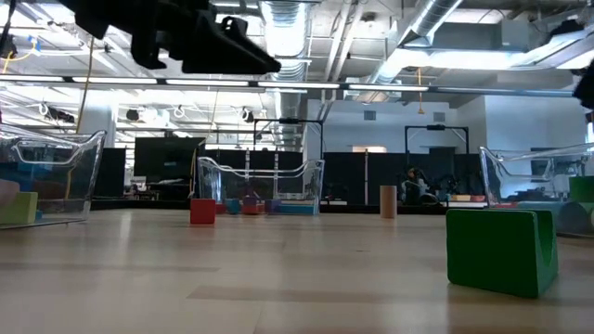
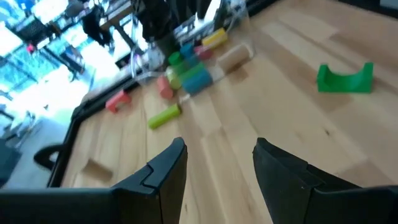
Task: Sort blocks by size
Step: Put the green arc block into the left transparent bin
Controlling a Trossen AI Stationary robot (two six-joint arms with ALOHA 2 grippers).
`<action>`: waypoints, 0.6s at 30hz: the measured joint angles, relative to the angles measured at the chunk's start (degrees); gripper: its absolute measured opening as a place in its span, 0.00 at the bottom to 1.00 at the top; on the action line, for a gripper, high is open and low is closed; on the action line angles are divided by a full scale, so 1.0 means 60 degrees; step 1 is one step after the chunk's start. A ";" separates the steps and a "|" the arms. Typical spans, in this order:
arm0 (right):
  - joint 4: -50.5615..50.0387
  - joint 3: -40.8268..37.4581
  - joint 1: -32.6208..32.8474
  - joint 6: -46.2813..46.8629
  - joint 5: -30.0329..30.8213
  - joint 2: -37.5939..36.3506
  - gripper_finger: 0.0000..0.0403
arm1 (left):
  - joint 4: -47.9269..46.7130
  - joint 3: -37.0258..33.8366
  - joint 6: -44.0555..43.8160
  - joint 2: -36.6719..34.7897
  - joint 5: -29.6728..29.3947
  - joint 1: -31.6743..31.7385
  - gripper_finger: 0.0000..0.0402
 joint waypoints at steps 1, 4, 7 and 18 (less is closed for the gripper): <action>0.0005 0.0046 -0.0006 -0.0101 0.0165 0.0000 0.62 | -0.0248 0.0000 -0.0060 -0.0113 -0.0073 0.0000 0.44; 0.0049 0.0142 -0.0061 -0.0404 0.0582 0.0000 0.62 | -0.0930 0.0000 -0.0217 -0.0415 -0.0334 0.0000 0.44; 0.0371 0.0207 -0.0195 -0.0889 0.0901 0.0000 0.62 | -0.1493 0.0000 -0.0452 -0.0572 -0.0460 0.0001 0.44; 0.6151 0.0252 -0.1004 -0.8351 0.1559 0.0006 0.62 | -0.2039 -0.0226 -0.0910 -0.0618 -0.0356 0.0000 0.44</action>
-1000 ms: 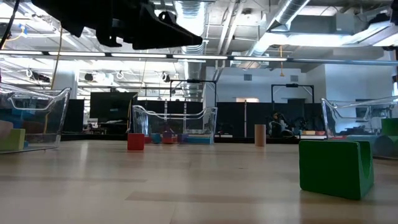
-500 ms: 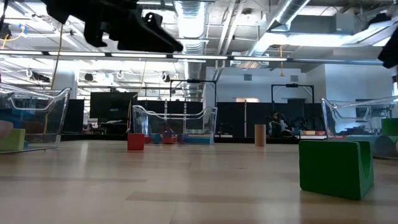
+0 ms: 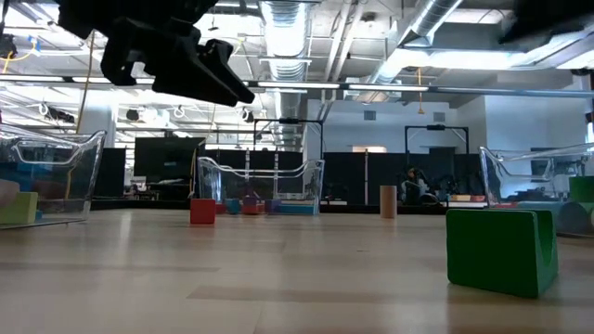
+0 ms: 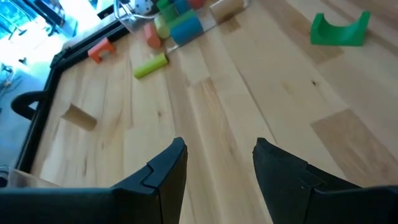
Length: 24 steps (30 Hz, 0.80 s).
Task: Sort blocks by size
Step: Put the green arc block into the left transparent bin
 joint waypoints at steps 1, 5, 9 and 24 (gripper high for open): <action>0.0732 0.0001 -0.0077 -0.0852 -0.0020 0.0032 0.62 | -0.0007 -0.0004 -0.0035 0.0000 0.0000 0.0001 0.44; 0.3112 0.0007 -0.0366 -0.3684 -0.0642 0.0420 0.62 | 0.0049 -0.0004 -0.0183 0.0000 0.0324 0.0004 0.44; 0.4213 0.0011 -0.0699 -0.5193 -0.1771 0.1181 0.62 | 0.0210 -0.0004 -0.0392 0.0000 0.0854 0.0000 0.44; 0.5049 0.0000 -0.1647 -0.5704 -0.4922 0.3273 0.62 | 0.0233 -0.0007 -0.2146 0.0007 0.2028 -0.0313 0.44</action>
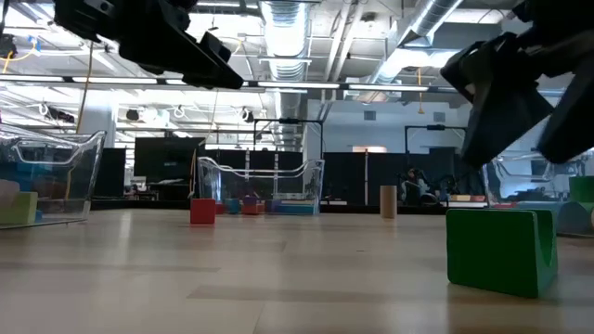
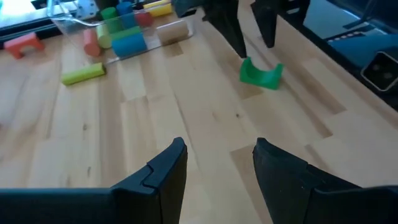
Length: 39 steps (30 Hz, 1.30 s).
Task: Sort blocks by size
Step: Put the green arc block into the left transparent bin
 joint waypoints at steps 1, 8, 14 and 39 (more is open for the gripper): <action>0.0038 0.0004 0.0000 -0.0062 -0.0090 -0.0004 0.62 | -0.0003 0.0000 -0.0029 0.0004 -0.0003 -0.0049 0.44; 0.0423 0.0004 0.0000 -0.1421 -0.0420 -0.0002 0.62 | 0.0004 0.0000 -0.0376 0.0004 -0.0028 -0.0241 0.44; 0.0893 0.0001 -0.0184 -0.1878 -0.0609 0.0143 0.62 | 0.0004 0.0000 -0.0562 0.0004 -0.0030 -0.0463 0.44; -0.0303 0.0000 -0.0423 -0.1628 -0.1240 0.0928 0.62 | 0.0008 0.0000 -0.0846 0.0007 -0.0085 -0.0754 0.44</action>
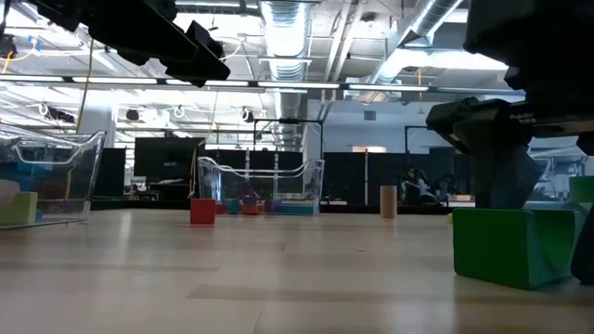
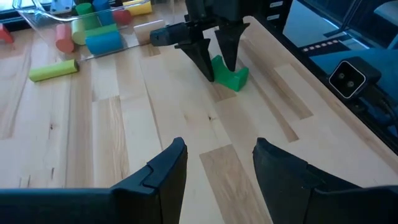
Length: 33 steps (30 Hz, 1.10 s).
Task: Sort blocks by size
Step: Put the green arc block into the left transparent bin
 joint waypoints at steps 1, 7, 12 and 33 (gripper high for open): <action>-0.0072 0.0000 -0.0020 0.0012 -0.0004 0.0000 0.62 | 0.0004 0.0000 0.0000 0.0000 -0.0001 0.0000 0.44; -0.0334 0.0004 -0.0047 0.0033 -0.0004 -0.0011 0.60 | 0.0000 0.0000 -0.0010 0.0000 -0.0001 0.0000 0.44; -0.0376 0.0004 -0.0022 0.0050 -0.0051 -0.0011 0.51 | 0.0000 0.0000 -0.0025 0.0000 -0.0001 0.0000 0.44; 0.0577 -0.0017 -0.0277 0.1070 0.0606 -0.0846 0.39 | 0.0700 0.0000 0.2506 0.0000 -0.0009 -0.0699 0.44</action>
